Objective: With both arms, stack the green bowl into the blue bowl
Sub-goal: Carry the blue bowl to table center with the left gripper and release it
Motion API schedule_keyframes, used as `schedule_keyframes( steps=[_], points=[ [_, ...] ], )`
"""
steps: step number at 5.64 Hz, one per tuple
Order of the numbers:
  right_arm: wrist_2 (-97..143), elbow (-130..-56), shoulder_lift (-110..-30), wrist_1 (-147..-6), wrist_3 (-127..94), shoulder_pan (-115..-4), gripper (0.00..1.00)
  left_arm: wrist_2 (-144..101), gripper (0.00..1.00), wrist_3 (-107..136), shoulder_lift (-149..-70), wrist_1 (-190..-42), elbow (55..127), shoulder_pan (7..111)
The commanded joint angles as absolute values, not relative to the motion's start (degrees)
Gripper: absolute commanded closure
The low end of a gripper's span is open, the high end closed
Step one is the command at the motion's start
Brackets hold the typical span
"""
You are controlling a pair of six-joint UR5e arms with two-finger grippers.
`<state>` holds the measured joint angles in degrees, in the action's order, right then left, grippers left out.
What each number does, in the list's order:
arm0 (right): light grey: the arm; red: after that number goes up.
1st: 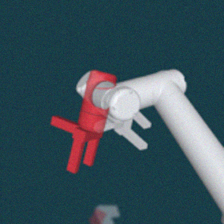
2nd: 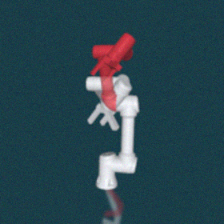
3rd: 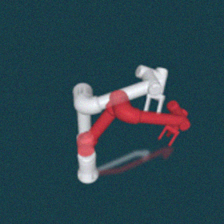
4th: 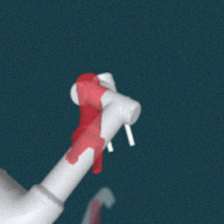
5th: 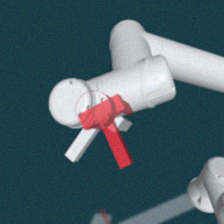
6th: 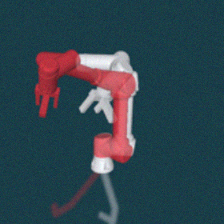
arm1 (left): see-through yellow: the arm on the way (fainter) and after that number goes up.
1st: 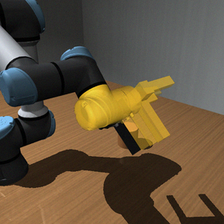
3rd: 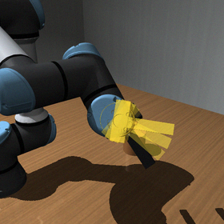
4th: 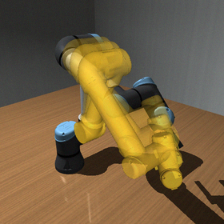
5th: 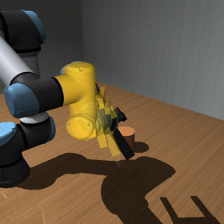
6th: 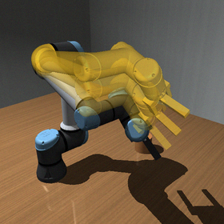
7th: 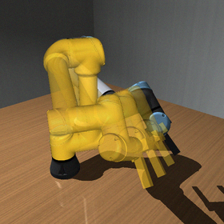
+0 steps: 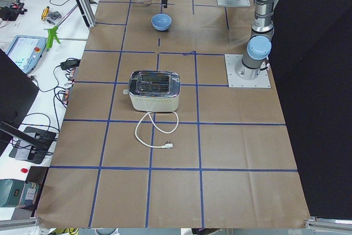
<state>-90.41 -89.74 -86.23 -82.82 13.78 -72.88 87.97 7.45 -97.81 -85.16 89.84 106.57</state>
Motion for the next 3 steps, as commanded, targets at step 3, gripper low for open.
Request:
schedule_keyframes(
  steps=[3],
  points=[
    [-89.5,-89.7,-80.8,-92.5,-12.4,-93.5,0.95,90.9,0.02,-1.6,-88.9,-94.7,89.4,91.4]
  ],
)
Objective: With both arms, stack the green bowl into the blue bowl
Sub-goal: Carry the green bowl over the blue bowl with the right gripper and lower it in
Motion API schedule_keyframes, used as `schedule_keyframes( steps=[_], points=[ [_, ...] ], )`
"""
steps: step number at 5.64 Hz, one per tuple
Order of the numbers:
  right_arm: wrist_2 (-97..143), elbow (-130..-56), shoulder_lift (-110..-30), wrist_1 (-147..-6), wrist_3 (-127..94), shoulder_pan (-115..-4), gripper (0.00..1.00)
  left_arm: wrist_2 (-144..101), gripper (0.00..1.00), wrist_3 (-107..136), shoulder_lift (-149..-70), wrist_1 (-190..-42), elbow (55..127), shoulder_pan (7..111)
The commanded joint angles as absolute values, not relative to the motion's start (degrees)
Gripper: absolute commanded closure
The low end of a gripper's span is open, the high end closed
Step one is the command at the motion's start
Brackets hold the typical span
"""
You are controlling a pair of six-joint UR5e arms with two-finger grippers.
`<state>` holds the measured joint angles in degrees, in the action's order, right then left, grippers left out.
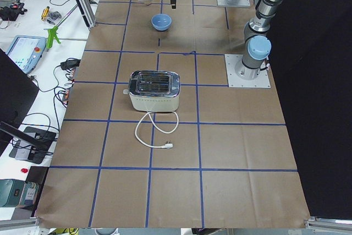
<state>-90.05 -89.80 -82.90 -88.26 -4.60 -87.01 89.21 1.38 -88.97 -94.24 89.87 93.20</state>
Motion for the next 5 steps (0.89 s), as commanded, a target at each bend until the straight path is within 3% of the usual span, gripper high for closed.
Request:
schedule_keyframes(
  steps=[1,5],
  points=[
    [-84.9,-89.7,-78.2,-96.6,-20.7,-99.9,0.95,90.2,0.02,-2.1,-89.0,-94.5,89.2,90.9],
    [-79.9,-89.9,-72.0,-105.2,-23.8,-103.9,0.96,88.4,0.02,-2.1,-89.1,-90.8,89.3,90.9]
  ],
)
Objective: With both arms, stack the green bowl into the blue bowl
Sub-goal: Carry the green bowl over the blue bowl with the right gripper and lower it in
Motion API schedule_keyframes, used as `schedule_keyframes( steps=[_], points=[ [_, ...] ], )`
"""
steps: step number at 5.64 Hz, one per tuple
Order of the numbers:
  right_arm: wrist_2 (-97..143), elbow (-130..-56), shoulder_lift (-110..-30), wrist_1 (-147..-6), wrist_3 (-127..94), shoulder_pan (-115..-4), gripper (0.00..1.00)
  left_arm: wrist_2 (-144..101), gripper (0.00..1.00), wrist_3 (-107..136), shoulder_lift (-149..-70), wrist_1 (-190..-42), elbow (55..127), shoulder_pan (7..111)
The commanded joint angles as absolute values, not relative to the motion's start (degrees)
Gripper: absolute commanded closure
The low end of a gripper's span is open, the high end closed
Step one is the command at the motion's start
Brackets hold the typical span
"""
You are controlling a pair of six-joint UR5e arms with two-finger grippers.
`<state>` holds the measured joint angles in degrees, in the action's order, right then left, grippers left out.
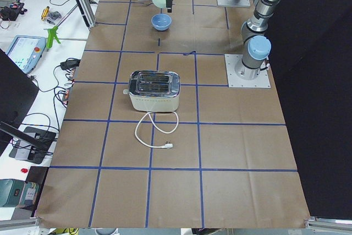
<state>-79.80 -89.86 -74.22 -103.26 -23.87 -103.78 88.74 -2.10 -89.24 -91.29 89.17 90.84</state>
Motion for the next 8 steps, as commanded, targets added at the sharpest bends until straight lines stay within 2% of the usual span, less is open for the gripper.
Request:
schedule_keyframes(
  steps=[1,2,5,6,7,8],
  points=[
    [-80.2,-90.1,-69.2,-108.5,-23.7,-103.9,0.96,88.5,0.02,-2.1,-89.1,-90.8,89.3,90.8],
    [-80.3,-90.3,-67.7,-109.0,-23.8,-103.9,0.96,88.6,0.02,-2.1,-89.0,-90.8,89.2,90.7],
    [-80.2,-97.3,-67.1,-117.5,-23.0,-103.7,0.95,88.6,0.02,-2.0,-88.9,-90.8,89.3,90.8],
    [-80.2,-97.4,-67.1,-117.5,-23.5,-103.7,0.88,88.6,0.02,-2.1,-89.0,-90.7,89.3,90.8],
    [-80.2,-96.9,-67.1,-117.5,-23.5,-103.7,0.01,88.7,0.02,-2.1,-89.2,-90.6,89.3,90.9],
    [-79.6,-96.2,-67.7,-117.2,-23.6,-103.0,0.00,88.9,0.02,-2.2,-89.1,-90.6,89.6,90.9]
  ],
)
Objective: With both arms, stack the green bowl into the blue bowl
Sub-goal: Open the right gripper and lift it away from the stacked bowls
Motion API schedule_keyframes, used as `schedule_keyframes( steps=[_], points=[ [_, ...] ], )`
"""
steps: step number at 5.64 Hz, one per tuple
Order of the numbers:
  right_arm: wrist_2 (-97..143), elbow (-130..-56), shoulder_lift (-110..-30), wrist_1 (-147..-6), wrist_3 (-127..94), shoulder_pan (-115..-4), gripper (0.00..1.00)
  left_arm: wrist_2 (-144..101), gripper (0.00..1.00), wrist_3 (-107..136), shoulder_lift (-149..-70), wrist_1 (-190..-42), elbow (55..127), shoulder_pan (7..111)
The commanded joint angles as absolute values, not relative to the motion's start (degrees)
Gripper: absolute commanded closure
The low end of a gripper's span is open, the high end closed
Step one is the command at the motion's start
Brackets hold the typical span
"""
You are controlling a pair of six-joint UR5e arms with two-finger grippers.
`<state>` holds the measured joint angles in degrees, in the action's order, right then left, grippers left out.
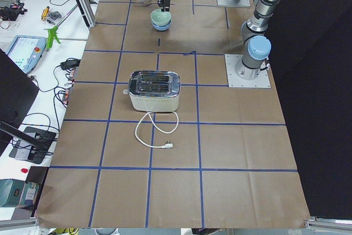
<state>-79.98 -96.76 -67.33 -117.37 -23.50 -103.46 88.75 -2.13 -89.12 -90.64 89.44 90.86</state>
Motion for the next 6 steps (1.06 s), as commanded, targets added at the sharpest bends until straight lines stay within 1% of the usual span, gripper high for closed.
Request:
schedule_keyframes(
  steps=[1,2,3,4,6],
  points=[
    [-80.0,-94.8,-68.1,-116.4,-23.7,-102.8,0.00,88.9,0.02,-2.1,-88.9,-90.5,89.7,90.9],
    [-80.3,-91.5,-69.4,-111.3,-23.7,-102.5,0.00,88.9,0.02,-2.2,-88.9,-90.5,89.8,90.8],
    [-80.5,-87.7,-71.6,-103.4,-22.9,-101.7,0.00,88.9,0.02,-2.1,-88.9,-90.5,90.3,90.9],
    [-80.5,-86.9,-76.2,-98.3,-20.4,-100.3,0.00,88.9,0.02,-2.2,-88.9,-90.4,90.4,90.9],
    [-85.8,-86.9,-85.6,-86.4,-8.3,-94.2,0.00,88.9,0.02,-2.2,-88.9,-90.4,90.4,90.9]
  ],
)
